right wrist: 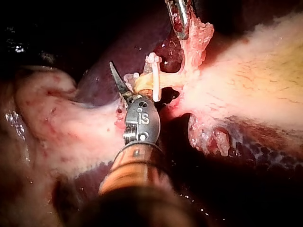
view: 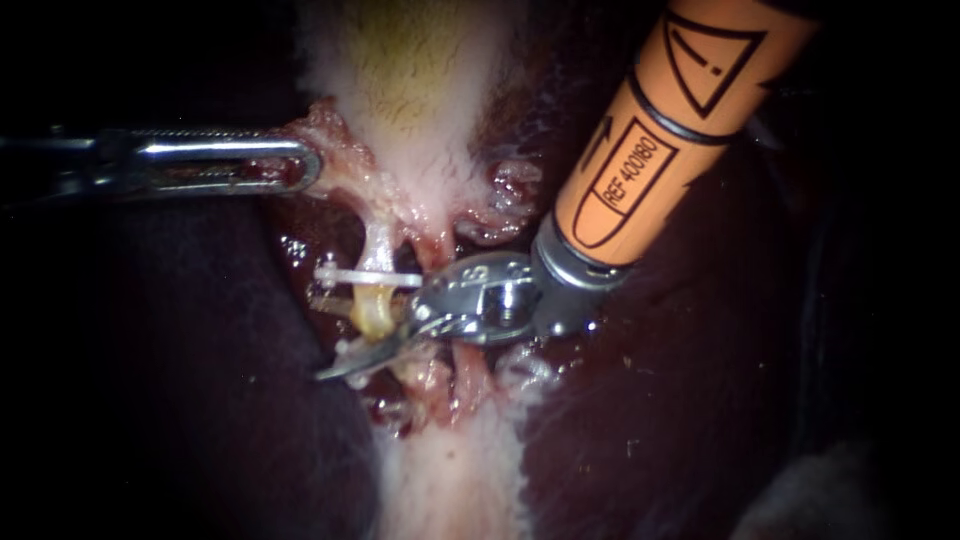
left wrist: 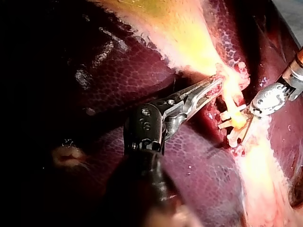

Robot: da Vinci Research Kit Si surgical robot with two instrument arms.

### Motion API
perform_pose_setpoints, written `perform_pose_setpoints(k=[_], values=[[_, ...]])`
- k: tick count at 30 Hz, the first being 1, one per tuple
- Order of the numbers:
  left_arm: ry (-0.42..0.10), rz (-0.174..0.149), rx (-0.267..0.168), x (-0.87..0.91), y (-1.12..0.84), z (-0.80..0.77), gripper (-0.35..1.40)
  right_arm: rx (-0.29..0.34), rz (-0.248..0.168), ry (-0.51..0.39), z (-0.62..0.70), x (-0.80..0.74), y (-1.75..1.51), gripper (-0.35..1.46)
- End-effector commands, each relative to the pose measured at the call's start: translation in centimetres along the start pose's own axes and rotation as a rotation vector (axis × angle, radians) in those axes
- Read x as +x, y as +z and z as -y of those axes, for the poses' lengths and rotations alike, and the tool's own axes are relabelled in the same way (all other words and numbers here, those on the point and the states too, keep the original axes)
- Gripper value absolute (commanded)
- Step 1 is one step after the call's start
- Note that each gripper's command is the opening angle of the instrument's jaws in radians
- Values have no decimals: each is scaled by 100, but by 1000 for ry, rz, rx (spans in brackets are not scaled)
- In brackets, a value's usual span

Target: Go to the cutting position left tube

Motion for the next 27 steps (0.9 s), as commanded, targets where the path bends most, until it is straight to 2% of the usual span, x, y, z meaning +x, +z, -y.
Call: perform_pose_setpoints(k=[1,7,13,18,27], values=[[0,0,1,0,0,0,-35,1,-4,-1,0,0,0,133],[0,0,1,0,0,1,-35,7,-36,23,1,2,1,135],[0,0,0,0,-1,2,-35,22,-60,32,14,7,0,137],[0,1,-1,-1,-2,3,-35,26,-60,31,26,12,2,137],[0,1,-1,-1,-2,3,-35,26,-60,31,25,11,2,137]])
